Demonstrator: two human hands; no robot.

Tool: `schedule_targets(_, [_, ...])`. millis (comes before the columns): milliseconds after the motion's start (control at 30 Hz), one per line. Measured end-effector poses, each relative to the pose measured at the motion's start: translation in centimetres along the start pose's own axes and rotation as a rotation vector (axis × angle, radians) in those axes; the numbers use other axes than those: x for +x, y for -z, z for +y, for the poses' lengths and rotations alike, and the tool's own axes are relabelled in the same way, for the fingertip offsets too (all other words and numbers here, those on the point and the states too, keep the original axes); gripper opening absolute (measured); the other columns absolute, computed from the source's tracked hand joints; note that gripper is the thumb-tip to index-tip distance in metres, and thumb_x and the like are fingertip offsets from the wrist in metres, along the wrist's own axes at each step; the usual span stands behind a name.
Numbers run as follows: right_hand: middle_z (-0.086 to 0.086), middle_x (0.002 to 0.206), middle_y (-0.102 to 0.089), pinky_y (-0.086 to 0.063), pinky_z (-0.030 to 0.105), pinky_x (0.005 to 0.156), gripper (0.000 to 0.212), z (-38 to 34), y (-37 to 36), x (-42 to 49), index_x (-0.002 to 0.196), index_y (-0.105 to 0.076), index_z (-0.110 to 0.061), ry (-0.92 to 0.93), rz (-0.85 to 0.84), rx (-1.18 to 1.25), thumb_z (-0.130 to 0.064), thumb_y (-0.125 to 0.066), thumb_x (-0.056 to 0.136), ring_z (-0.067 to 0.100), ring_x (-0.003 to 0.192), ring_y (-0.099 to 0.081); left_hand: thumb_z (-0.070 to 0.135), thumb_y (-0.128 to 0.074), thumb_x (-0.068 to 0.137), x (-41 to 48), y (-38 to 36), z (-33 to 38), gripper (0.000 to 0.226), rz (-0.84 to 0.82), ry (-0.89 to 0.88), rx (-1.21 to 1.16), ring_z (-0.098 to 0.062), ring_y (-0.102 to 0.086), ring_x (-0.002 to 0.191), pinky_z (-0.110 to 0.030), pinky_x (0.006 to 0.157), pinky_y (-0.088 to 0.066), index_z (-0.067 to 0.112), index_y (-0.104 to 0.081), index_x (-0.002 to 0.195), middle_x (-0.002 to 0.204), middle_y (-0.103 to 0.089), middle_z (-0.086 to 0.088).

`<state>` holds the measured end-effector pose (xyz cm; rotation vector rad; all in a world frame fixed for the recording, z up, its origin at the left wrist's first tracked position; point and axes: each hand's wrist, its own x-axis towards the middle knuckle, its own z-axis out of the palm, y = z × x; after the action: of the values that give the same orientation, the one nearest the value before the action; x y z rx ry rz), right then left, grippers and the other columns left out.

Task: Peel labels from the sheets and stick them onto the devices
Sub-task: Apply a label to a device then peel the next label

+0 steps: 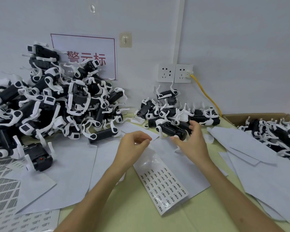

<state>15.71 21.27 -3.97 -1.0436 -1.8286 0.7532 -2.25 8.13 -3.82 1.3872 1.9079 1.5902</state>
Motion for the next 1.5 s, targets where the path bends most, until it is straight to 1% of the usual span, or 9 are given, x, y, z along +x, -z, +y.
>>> schedule_targets(233, [-0.001,0.134,-0.062,-0.045,0.03,0.099,0.07,0.4,-0.5,-0.1,0.138,-0.045,-0.028,0.003,0.072,0.164,-0.028,-0.085,0.08,0.016,0.129,-0.056,0.014,-0.071,0.094,-0.3,0.1,0.2,0.019,0.021,-0.025,0.028,0.003,-0.069,0.086,-0.006,0.07,-0.041,0.032,-0.076,0.097,0.091,-0.076,0.02])
schedule_targets(367, [-0.006,0.115,-0.071,-0.047,0.007,0.08,0.066,-1.0,0.4,-0.4,0.13,-0.052,-0.034,0.067,0.19,0.402,-0.036,-0.088,0.074,0.003,0.11,-0.065,0.024,-0.074,0.096,-0.3,0.3,0.8,0.023,0.083,0.006,-0.201,0.001,-0.069,0.098,-0.019,0.084,-0.05,0.029,-0.072,0.118,0.11,-0.075,0.013])
schedule_targets(600, [0.002,0.087,-0.073,-0.056,0.043,0.087,0.042,-2.4,1.1,0.0,0.116,-0.058,-0.012,-0.173,-0.216,1.027,-0.037,-0.069,0.084,0.022,0.081,-0.071,0.048,-0.048,0.106,-0.3,1.4,2.2,0.041,0.058,0.244,-0.487,-0.017,-0.075,0.099,-0.036,0.092,-0.049,0.017,-0.074,0.114,0.104,-0.079,0.001])
schedule_targets(733, [0.0,0.094,-0.075,-0.06,0.036,0.082,0.035,-2.5,1.1,-0.6,0.114,-0.061,-0.016,-0.137,-0.415,0.951,-0.04,-0.068,0.09,0.018,0.084,-0.072,0.06,-0.033,0.105,-0.6,1.0,2.9,0.064,-0.268,0.33,-0.51,-0.025,-0.073,0.1,-0.04,0.097,-0.048,0.011,-0.072,0.121,0.108,-0.078,-0.012])
schedule_targets(833, [-0.008,0.09,-0.073,-0.057,0.042,0.083,0.051,-2.8,0.8,-1.1,0.125,-0.059,-0.013,-0.078,-0.391,0.797,-0.038,-0.076,0.083,0.014,0.084,-0.07,0.061,-0.049,0.101,-1.2,0.5,2.9,0.048,-0.432,0.256,-0.356,-0.022,-0.07,0.116,-0.034,0.106,-0.048,0.026,-0.077,0.12,0.112,-0.079,-0.006])
schedule_targets(967, [-0.013,0.106,-0.074,-0.057,0.032,0.076,0.054,-2.8,0.3,-1.3,0.123,-0.062,-0.028,0.013,-0.212,0.49,-0.048,-0.084,0.078,0.012,0.09,-0.071,0.035,-0.075,0.094,-1.6,-0.4,2.3,0.012,-0.425,0.246,-0.278,0.003,-0.072,0.09,-0.006,0.072,-0.049,0.035,-0.078,0.106,0.103,-0.08,0.01])
schedule_targets(1167, [-0.007,0.101,-0.069,-0.05,0.021,0.077,0.029,-2.2,0.1,-1.4,0.106,-0.067,-0.023,0.362,0.221,0.253,-0.016,-0.083,0.085,0.012,0.09,-0.066,0.038,-0.073,0.095,-1.5,-1.3,1.6,0.027,-0.255,0.291,-0.372,-0.002,-0.075,0.088,-0.011,0.07,-0.051,0.026,-0.067,0.119,0.101,-0.08,0.008])
schedule_targets(1333, [0.008,0.068,-0.066,-0.051,0.026,0.061,0.01,-3.5,0.8,-2.0,0.078,-0.07,-0.014,0.28,-0.144,0.618,-0.012,-0.066,0.086,0.023,0.064,-0.064,0.031,-0.077,0.093,-1.7,-1.7,1.5,0.034,-0.154,0.281,-0.463,-0.007,-0.076,0.09,-0.015,0.067,-0.053,0.022,-0.064,0.123,0.105,-0.08,0.001])
schedule_targets(1500, [0.0,0.077,-0.068,-0.048,0.02,0.069,0.008,-3.8,0.1,-2.4,0.082,-0.07,-0.007,0.225,-0.328,0.552,-0.006,-0.072,0.089,0.01,0.071,-0.06,0.028,-0.082,0.089,-1.8,-2.3,1.1,0.028,-0.129,0.256,-0.448,-0.007,-0.074,0.085,-0.014,0.06,-0.051,0.025,-0.072,0.116,0.098,-0.079,0.004])
